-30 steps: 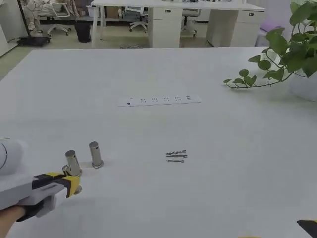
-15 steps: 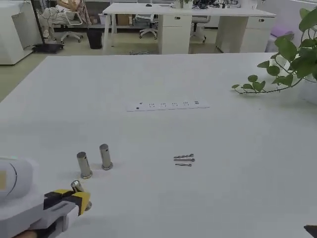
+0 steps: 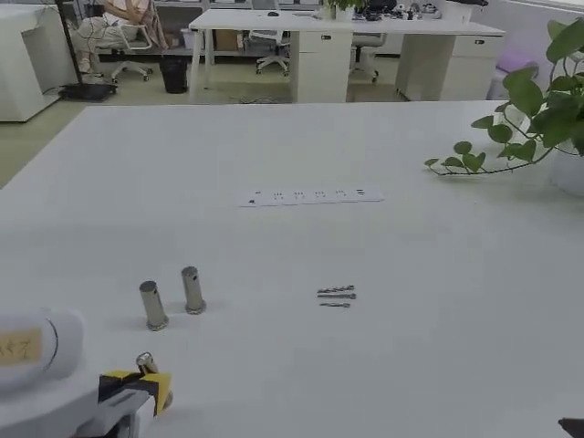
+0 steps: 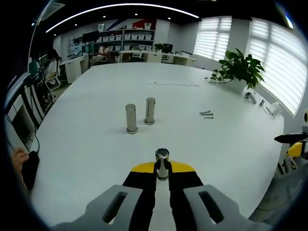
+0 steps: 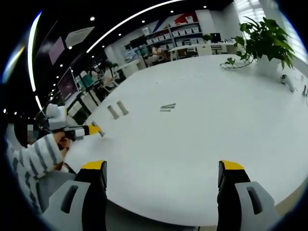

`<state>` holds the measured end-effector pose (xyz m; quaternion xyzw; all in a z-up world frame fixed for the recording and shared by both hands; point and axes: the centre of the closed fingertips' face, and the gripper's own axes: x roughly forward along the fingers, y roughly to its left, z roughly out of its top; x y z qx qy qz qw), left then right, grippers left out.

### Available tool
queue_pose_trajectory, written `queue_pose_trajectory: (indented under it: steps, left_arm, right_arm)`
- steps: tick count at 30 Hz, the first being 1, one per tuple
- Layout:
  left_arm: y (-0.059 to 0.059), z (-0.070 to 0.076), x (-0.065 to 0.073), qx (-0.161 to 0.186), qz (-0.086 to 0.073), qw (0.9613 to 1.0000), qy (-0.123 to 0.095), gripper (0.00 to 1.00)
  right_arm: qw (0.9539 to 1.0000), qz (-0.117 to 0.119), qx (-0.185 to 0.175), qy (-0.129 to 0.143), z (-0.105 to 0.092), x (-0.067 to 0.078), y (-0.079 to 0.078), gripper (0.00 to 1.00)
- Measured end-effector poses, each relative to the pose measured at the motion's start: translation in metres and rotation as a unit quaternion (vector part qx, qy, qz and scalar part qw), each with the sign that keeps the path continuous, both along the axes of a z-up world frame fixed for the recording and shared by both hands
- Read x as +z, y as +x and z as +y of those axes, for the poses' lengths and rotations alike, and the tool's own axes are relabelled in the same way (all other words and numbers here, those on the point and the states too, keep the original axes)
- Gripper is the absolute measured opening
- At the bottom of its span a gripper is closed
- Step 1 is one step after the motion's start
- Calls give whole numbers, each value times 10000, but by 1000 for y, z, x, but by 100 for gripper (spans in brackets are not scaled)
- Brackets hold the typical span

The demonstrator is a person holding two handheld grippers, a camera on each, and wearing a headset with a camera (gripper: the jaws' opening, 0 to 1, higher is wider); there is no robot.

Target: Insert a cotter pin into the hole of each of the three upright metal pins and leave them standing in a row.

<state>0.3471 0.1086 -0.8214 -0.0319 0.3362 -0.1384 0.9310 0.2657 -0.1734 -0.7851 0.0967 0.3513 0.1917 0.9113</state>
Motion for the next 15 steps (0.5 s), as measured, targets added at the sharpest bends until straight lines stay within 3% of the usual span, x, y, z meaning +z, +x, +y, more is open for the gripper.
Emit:
queue_pose_trajectory:
  steps: [8, 15]
  left_arm:
    - [-2, -3, -12, -35, 33, 9996, 267, 7]
    - [-1, -3, -13, 10, -3, 9996, 279, 7]
  right_arm:
    - [10000, 1, -16, 35, 0, 1, 0, 97]
    - [10000, 11, -38, 6, -3, -1, -1, 97]
